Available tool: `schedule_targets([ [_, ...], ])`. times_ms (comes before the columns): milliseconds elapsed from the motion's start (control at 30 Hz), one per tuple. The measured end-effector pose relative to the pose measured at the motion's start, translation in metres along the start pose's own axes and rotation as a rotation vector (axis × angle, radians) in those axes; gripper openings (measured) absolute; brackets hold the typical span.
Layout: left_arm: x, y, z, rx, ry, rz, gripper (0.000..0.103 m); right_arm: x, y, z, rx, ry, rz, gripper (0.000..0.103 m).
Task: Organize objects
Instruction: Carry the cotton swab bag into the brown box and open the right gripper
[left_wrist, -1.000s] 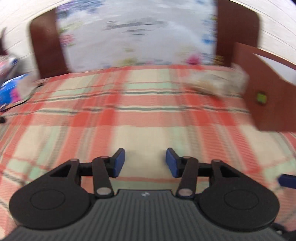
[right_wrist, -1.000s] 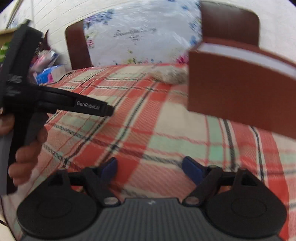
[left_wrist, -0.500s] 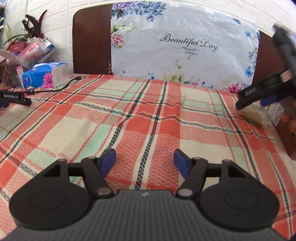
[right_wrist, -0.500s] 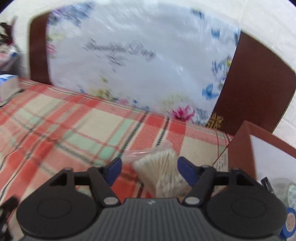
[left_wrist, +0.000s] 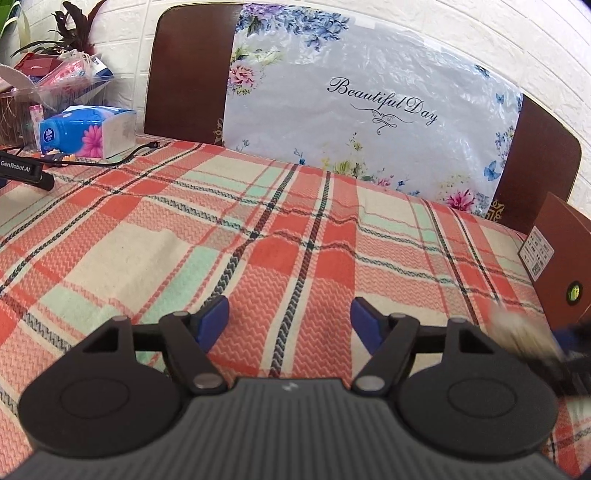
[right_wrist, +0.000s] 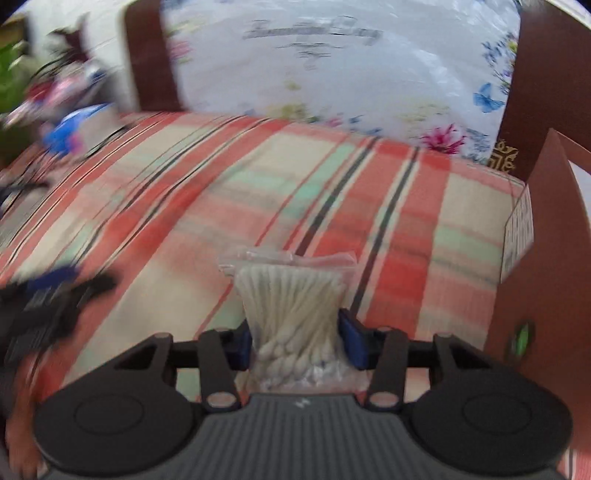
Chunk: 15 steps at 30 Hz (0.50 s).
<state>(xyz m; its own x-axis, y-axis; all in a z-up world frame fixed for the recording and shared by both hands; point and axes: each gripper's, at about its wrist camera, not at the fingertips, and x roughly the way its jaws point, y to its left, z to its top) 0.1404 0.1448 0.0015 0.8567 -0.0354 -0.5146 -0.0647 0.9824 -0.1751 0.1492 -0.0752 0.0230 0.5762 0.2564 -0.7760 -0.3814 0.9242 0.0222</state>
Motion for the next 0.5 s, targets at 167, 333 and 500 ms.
schedule_targets([
  [167,0.001,-0.007,0.000,0.046,0.023,0.017,0.078,-0.066,0.009,-0.073,-0.009,-0.036,-0.002,0.066],
  [333,-0.015,-0.028,-0.004,0.115,0.106,0.003,0.078,-0.110,-0.006,-0.124,0.100,-0.089,-0.035,0.078],
  [500,-0.057,-0.063,-0.017,0.053,0.212,-0.315,0.078,-0.123,-0.009,-0.154,0.125,-0.148,-0.001,0.081],
])
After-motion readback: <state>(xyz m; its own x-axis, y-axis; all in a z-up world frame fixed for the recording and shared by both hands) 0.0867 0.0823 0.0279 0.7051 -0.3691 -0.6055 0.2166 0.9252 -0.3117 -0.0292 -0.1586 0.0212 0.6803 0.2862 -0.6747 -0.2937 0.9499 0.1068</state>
